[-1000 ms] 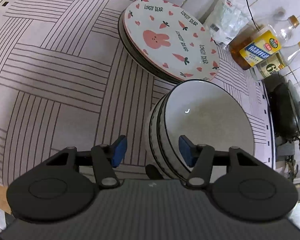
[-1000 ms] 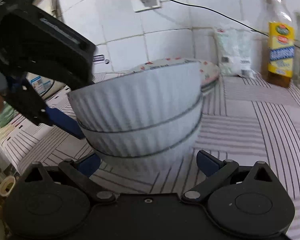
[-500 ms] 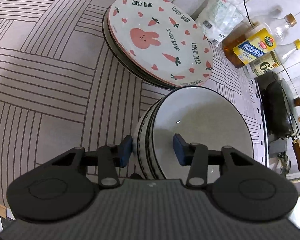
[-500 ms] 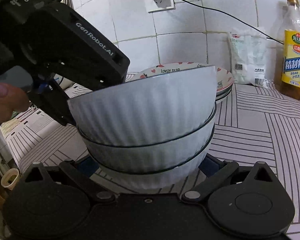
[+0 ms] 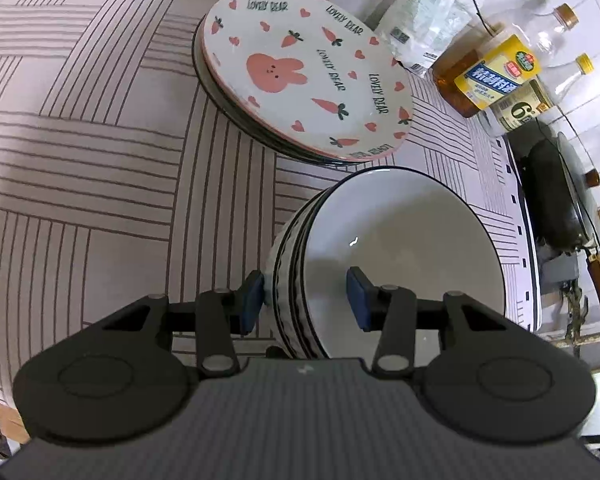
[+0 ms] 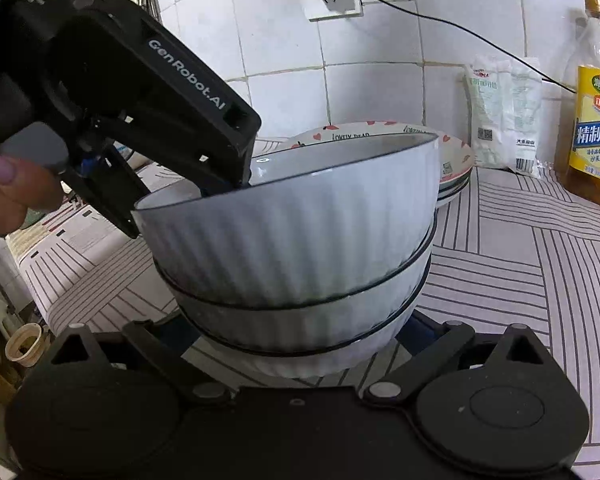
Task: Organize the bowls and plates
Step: 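Carry the bowl stack onto the bunny plate stack and lower it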
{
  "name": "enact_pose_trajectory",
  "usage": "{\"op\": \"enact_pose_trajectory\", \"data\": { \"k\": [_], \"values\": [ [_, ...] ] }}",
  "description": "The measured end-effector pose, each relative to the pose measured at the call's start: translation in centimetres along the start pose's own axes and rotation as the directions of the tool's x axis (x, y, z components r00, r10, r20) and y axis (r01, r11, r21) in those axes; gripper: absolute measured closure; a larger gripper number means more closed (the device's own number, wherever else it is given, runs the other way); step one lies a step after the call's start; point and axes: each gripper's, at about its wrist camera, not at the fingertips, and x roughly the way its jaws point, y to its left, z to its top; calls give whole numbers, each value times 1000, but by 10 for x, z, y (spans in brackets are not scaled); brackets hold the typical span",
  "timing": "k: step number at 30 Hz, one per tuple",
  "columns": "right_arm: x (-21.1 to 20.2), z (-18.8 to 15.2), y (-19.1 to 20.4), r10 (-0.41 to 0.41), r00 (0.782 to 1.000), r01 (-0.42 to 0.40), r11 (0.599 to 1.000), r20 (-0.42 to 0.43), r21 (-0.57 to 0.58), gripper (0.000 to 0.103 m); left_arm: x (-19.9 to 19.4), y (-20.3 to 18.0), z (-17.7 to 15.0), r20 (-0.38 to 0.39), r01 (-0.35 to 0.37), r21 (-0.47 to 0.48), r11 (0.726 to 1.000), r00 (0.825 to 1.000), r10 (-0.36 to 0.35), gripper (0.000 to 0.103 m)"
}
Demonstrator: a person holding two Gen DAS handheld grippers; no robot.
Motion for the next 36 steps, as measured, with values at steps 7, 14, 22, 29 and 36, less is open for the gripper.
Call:
{"op": "enact_pose_trajectory", "data": {
  "k": [7,14,22,29,36],
  "values": [
    [-8,18,0,7,1000,-7,1000,18,-9,2,-24,-11,14,30,12,5,1000,999,-12,60],
    [-12,56,-12,34,998,-31,997,46,-71,2,-44,-24,36,103,19,2,1000,994,-19,60],
    [-3,88,-29,54,996,-47,994,66,-96,2,-46,-39,57,173,-17,15,1000,985,14,60],
    [15,98,-40,76,996,-69,990,50,-125,2,-34,-31,73,182,-10,-19,1000,983,14,60],
    [37,105,-48,92,995,-85,987,46,-135,2,-21,-22,90,200,-22,-38,999,979,29,60]
  ]
}}
